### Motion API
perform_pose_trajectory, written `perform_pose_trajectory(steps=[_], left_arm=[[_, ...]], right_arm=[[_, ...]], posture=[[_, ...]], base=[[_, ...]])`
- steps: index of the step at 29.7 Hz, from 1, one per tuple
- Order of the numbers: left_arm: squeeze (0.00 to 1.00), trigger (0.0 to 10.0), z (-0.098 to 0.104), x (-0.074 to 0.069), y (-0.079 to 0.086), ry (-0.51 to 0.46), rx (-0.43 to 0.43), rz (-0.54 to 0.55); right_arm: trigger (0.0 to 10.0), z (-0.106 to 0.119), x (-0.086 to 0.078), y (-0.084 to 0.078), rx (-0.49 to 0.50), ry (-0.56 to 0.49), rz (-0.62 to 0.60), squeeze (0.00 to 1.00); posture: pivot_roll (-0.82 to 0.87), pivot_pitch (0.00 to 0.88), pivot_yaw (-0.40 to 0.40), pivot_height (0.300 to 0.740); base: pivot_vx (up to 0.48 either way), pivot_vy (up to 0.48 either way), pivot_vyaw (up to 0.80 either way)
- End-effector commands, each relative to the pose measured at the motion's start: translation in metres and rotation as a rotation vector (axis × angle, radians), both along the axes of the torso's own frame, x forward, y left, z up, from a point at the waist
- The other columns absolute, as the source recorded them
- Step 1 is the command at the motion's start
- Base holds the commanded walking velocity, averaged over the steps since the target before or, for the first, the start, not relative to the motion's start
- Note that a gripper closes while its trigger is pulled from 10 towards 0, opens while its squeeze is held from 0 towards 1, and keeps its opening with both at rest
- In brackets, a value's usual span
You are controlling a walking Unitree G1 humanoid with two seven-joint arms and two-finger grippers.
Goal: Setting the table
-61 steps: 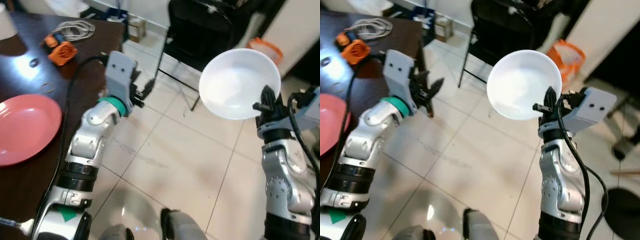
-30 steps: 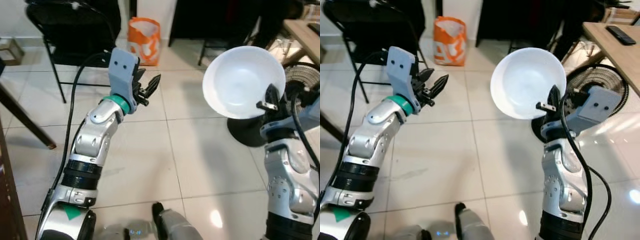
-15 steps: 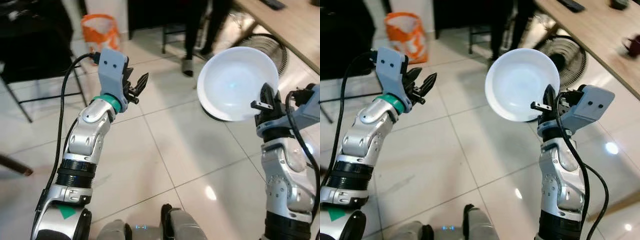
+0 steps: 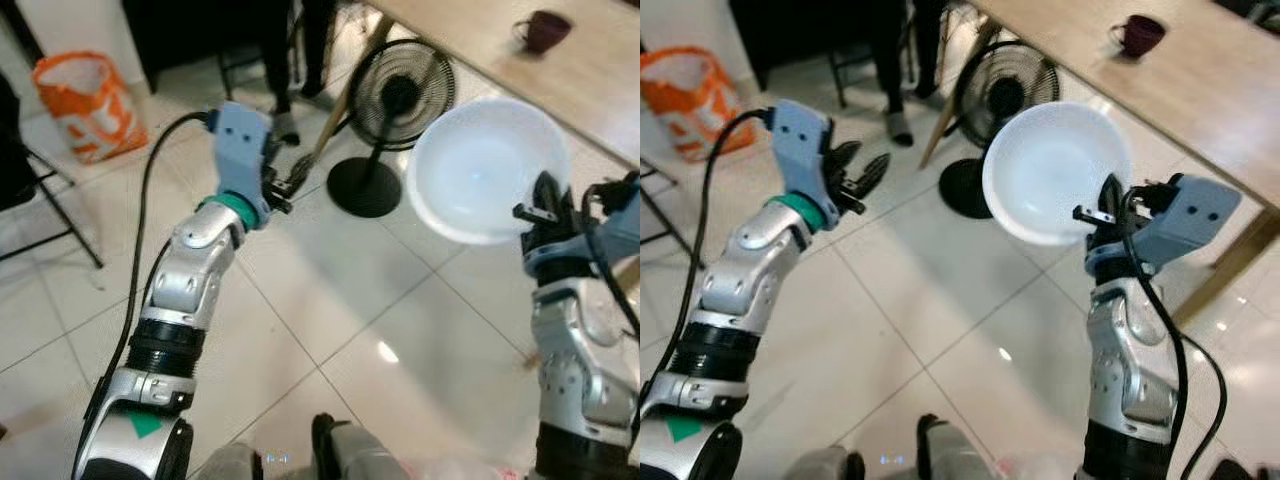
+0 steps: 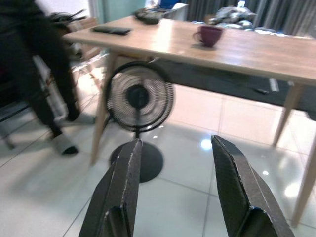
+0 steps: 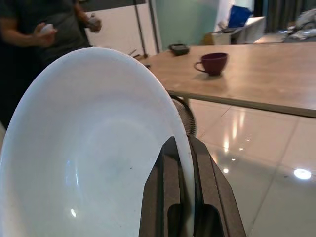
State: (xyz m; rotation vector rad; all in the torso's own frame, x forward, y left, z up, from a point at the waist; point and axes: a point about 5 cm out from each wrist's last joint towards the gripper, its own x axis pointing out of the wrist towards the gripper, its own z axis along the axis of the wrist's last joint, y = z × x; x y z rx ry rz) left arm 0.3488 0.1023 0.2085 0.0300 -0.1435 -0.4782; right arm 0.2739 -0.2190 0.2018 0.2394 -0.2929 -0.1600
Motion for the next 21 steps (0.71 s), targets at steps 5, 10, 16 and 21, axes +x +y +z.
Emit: perform_pose_trajectory(steps=[5, 10, 16, 21], left_arm=[[0.00, 10.0, -0.0049, -0.0003, 0.0000, 0.016, 0.009, 0.008], [0.00, 10.0, -0.0037, 0.0002, -0.0002, 0.018, -0.006, 0.007], [0.00, 10.0, -0.0026, 0.0009, -0.0011, 0.010, -0.004, 0.009], [0.00, 10.0, -0.0021, 0.0011, -0.0002, -0.003, -0.006, 0.016]], right_arm=[[10.0, -0.0010, -0.0021, -0.0019, 0.001, 0.002, -0.010, 0.00], [10.0, -0.0011, -0.0019, -0.0018, 0.002, 0.002, -0.010, 0.00], [10.0, -0.0011, -0.0016, -0.0024, 0.001, 0.001, -0.010, 0.00], [10.0, -0.0009, -0.0012, -0.0025, -0.018, 0.001, -0.008, 0.00]], posture=[[0.06, 0.085, 0.006, 0.740], [0.06, 0.083, 0.007, 0.740], [0.06, 0.076, 0.005, 0.740], [0.06, 0.075, 0.005, 0.740]], base=[[0.000, 0.000, -0.80], [0.000, 0.000, -0.80], [0.000, 0.000, -0.80], [0.000, 0.000, -0.72]])
